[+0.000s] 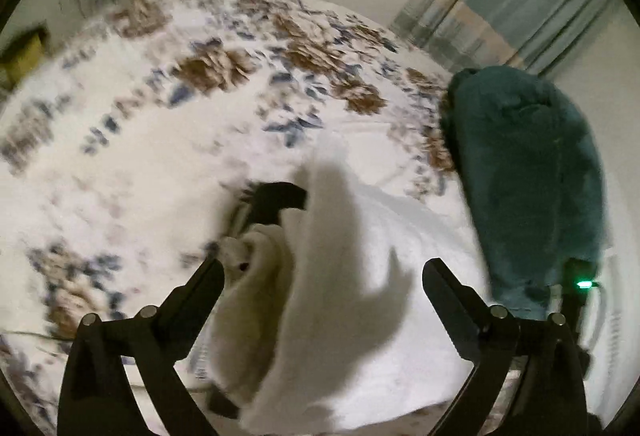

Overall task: Fold small clothes
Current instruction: 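Lower the folded sweater onto the dark garment with both grippers and release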

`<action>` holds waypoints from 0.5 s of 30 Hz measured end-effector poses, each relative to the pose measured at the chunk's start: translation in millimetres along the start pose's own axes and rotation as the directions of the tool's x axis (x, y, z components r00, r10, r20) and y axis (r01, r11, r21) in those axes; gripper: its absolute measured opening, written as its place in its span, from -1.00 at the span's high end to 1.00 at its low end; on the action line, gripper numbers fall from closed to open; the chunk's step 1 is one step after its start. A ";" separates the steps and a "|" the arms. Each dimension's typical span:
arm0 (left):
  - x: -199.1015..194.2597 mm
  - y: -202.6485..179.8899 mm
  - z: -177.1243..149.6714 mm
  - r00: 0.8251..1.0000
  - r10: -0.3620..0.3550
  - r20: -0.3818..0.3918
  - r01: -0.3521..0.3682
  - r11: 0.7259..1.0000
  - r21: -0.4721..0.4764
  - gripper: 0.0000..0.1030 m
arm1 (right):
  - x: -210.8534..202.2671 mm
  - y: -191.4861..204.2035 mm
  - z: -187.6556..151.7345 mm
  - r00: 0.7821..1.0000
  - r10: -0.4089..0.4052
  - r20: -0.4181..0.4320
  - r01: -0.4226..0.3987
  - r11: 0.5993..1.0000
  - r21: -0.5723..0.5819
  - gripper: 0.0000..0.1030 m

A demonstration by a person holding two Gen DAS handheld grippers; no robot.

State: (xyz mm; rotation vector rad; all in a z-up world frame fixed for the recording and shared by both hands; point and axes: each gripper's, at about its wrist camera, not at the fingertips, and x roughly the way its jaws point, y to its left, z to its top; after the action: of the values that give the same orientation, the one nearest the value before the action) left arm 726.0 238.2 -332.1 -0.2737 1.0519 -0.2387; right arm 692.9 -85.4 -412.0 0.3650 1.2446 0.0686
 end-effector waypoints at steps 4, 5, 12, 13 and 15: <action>24.2 -1.7 -19.8 0.984 0.170 -0.047 -0.165 0.983 0.082 -0.97 | -24.0 0.8 -22.8 0.995 -0.086 0.043 0.087 0.996 -0.015 -0.61; 28.5 0.7 -25.4 0.982 0.179 -0.061 -0.174 0.981 0.083 -0.97 | -22.3 -0.7 -28.9 0.993 -0.115 0.032 0.116 0.993 -0.017 -0.64; 21.2 17.3 -41.1 0.989 0.144 -0.038 -0.144 0.990 0.007 -1.00 | -22.1 -4.0 -47.3 0.983 -0.182 0.003 0.182 0.983 0.006 -0.83; 11.0 12.9 -41.6 0.990 0.138 -0.009 -0.138 0.990 0.008 -1.00 | -22.2 -1.2 -47.5 0.979 -0.201 0.015 0.201 0.980 0.009 -0.91; -4.0 7.3 -43.3 0.991 0.131 0.037 -0.132 0.991 0.010 -1.00 | -39.6 7.5 -55.6 0.967 -0.243 0.069 0.244 0.970 0.007 -0.99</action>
State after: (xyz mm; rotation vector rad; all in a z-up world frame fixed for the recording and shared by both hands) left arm 686.6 241.7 -351.5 -0.1956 1.0276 -0.1214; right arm 629.2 -75.2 -388.5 0.2089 1.2119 -0.1526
